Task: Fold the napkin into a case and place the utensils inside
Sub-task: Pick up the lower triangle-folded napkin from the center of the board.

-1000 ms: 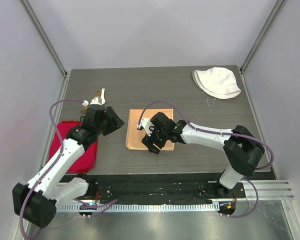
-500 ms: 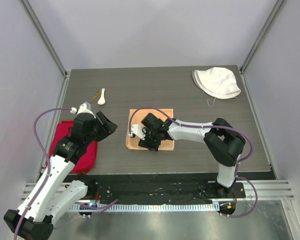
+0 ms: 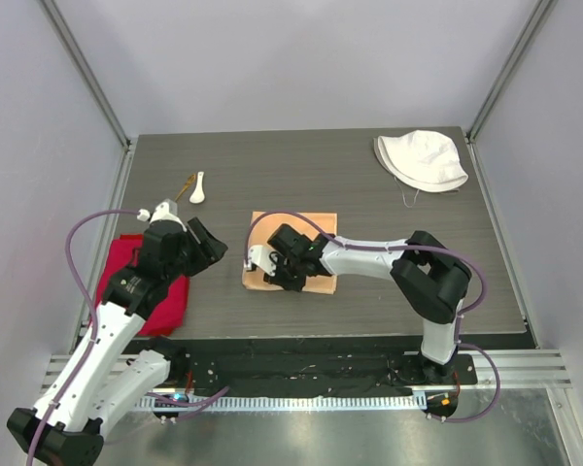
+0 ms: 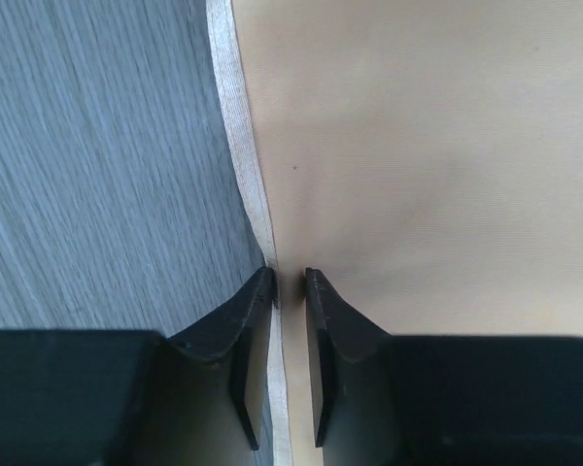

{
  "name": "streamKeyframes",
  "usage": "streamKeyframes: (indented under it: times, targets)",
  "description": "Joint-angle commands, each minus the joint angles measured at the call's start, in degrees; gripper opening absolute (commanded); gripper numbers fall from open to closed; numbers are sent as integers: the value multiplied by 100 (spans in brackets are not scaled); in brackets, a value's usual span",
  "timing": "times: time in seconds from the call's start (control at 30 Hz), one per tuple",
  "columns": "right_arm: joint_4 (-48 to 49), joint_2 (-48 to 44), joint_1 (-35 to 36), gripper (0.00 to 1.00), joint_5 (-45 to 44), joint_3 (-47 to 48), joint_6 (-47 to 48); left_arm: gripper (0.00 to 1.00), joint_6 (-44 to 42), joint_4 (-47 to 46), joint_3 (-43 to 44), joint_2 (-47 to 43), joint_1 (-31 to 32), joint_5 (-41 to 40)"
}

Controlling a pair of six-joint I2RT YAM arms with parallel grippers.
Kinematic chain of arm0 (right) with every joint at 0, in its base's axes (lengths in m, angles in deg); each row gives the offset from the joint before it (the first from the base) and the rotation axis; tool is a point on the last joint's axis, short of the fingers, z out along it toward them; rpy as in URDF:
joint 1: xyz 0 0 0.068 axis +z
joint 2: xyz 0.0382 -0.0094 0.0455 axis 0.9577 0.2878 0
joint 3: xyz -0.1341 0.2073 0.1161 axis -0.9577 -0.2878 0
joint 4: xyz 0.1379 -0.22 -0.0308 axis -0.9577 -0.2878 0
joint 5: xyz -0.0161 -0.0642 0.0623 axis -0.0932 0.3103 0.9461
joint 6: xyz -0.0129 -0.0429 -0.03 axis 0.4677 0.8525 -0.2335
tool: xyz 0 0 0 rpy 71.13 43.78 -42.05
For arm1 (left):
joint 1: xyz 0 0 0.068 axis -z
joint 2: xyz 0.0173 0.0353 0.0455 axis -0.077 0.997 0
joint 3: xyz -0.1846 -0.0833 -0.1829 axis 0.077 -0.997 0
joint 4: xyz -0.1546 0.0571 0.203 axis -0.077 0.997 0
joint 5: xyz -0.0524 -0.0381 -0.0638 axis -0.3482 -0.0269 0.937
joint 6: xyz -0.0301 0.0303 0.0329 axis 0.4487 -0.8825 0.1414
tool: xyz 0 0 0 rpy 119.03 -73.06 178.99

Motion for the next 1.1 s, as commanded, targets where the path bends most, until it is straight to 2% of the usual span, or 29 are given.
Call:
streamKeyframes:
  times: [0.0, 0.1, 0.13, 0.23, 0.4, 0.53, 0.7, 0.83, 1.07]
  targets:
    - [81, 508, 150, 24, -204, -244, -383, 61, -153, 110, 81, 57, -46, 40]
    - [161, 499, 256, 13, -389, -289, -594, 61, -188, 145, 45, 101, -108, 101]
    - [135, 491, 265, 6, -424, -262, -656, 62, -232, 171, 45, 118, -143, 110]
    - [-6, 464, 326, 1, -170, -122, -1016, 62, -311, 285, 10, 136, -283, 241]
    - [152, 105, 415, 1, 463, -78, -1788, 61, -461, 592, -121, 180, -477, 497]
    - [380, 16, 485, 1, 1007, 98, -2386, 62, -216, 619, -245, 92, -503, 857]
    - [705, 104, 459, 1, 1631, 344, -2984, 65, -57, 927, -104, 215, -565, 568]
    - [1363, 306, 301, 1, 2421, 406, -3670, 66, 101, 892, -130, 399, -600, 611]
    - [2094, 526, -130, 1, 3020, 196, -4470, 66, 225, 646, -183, 707, -662, 567]
